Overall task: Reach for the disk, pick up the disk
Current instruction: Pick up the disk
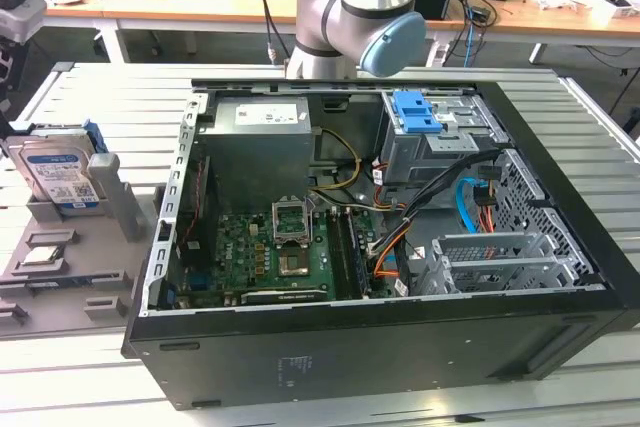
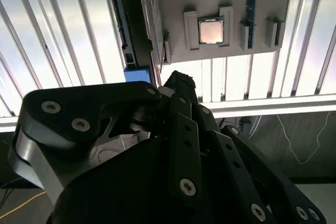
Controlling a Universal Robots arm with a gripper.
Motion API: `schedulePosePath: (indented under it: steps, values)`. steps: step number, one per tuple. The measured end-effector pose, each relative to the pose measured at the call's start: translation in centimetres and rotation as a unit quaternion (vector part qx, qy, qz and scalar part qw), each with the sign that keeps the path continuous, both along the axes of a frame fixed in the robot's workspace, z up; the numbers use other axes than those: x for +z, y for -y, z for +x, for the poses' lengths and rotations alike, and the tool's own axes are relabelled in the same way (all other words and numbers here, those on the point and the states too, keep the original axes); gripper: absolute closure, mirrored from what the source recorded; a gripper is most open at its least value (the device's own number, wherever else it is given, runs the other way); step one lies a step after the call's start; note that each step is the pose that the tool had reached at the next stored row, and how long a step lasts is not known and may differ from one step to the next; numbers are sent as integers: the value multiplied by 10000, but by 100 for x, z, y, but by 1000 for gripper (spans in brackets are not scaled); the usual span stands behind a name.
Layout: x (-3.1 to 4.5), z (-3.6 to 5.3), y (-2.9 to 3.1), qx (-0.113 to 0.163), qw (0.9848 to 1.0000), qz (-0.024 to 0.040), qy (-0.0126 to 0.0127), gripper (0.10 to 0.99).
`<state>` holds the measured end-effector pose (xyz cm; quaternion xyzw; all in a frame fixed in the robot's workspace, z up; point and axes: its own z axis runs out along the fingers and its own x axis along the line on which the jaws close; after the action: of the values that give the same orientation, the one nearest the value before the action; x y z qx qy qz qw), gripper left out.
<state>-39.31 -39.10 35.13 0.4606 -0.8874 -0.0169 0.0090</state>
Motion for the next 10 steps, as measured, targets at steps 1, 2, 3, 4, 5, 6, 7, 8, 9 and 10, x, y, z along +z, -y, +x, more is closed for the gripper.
schedulePosePath:
  steps: [1,2,3,4,5,6,7,8,9,10]
  values:
    - [0,0,0,77,10000,0,0,980]
    - [0,0,0,188,9998,0,0,980]
    - [0,0,0,270,9996,0,0,980]
    - [0,0,0,332,9994,0,0,980]
    - [0,0,0,455,9990,0,0,980]
    - [0,0,0,521,9986,0,0,980]
    - [0,0,0,594,9982,0,0,980]
    - [0,0,0,738,9973,0,0,980]
    - [0,0,0,861,9963,0,0,980]
    - [0,0,0,965,9953,0,0,980]
